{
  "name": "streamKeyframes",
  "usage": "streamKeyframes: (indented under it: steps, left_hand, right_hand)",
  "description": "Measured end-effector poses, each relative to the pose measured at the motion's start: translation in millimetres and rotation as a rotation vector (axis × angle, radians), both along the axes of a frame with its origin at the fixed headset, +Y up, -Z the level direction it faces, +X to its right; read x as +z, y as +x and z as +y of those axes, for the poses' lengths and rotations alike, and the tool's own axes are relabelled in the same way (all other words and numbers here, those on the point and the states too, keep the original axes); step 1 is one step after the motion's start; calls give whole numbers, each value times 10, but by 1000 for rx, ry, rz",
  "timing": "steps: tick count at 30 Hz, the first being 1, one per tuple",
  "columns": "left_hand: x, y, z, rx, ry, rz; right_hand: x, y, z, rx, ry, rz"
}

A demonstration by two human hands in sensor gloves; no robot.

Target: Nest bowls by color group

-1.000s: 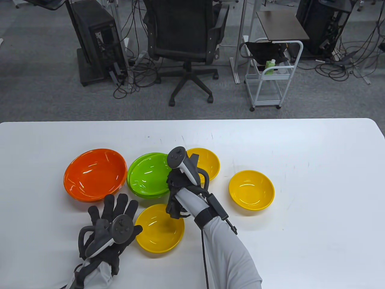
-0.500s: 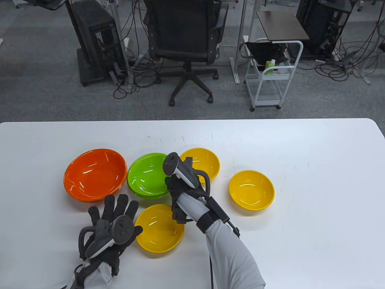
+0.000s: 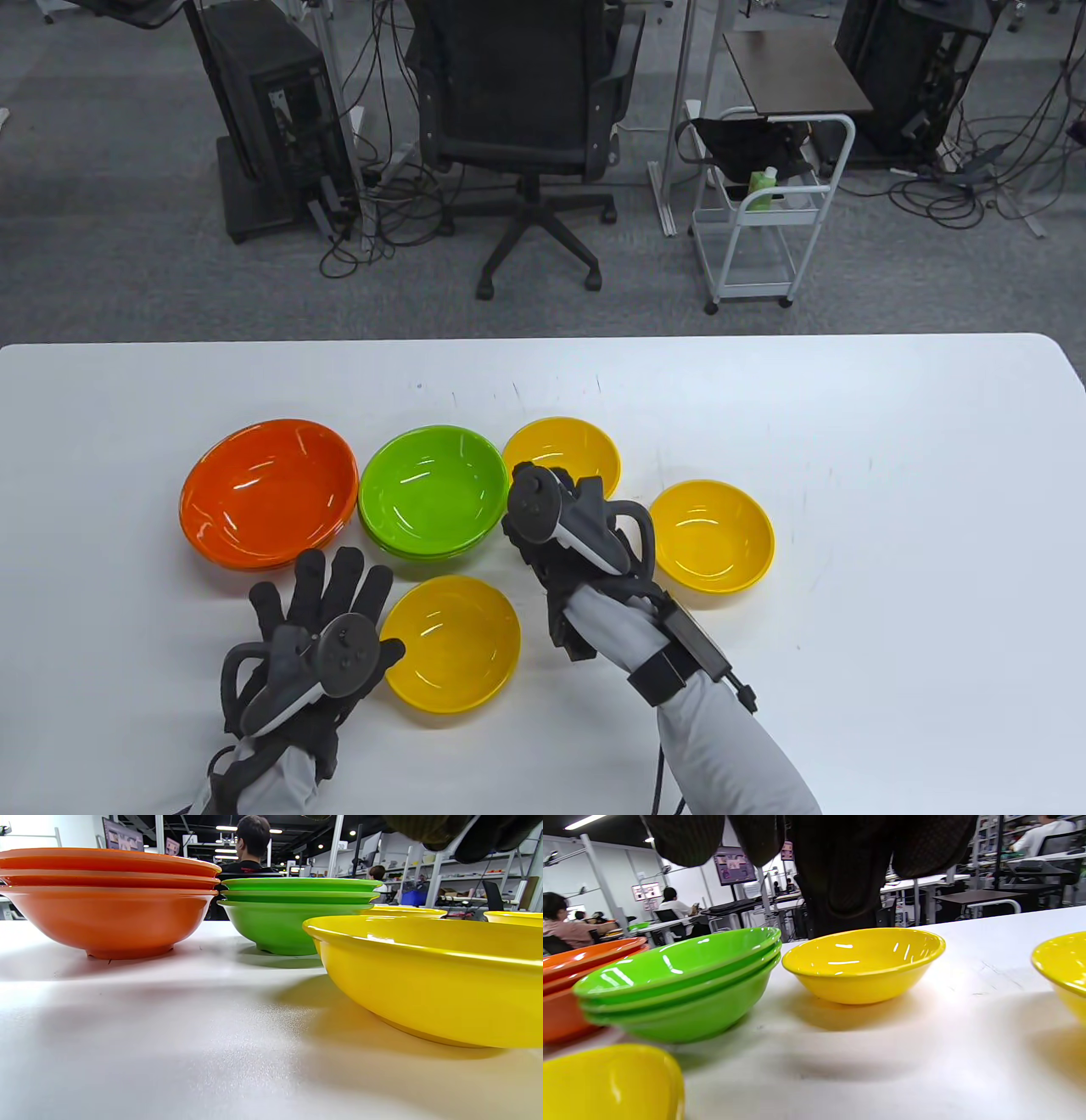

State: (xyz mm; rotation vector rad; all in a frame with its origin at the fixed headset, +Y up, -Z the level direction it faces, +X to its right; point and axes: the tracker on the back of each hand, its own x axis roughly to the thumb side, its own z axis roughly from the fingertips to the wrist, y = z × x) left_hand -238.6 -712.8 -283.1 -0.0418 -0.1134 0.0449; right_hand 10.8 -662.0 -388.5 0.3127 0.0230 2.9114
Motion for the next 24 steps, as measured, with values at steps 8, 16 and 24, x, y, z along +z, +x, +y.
streamKeyframes:
  steps: [8,16,24]
  left_hand:
    - [15,19,-16,-16,-8,-2]
    - [17,11,-6,-12,-16,5]
    - [12,2,5,-2,-12,4]
  right_hand:
    - [282,-22,-383,20,-145,77]
    - [241,-192,-703,-33,-337,96]
    - [231,-252,-813,-158,-369,110]
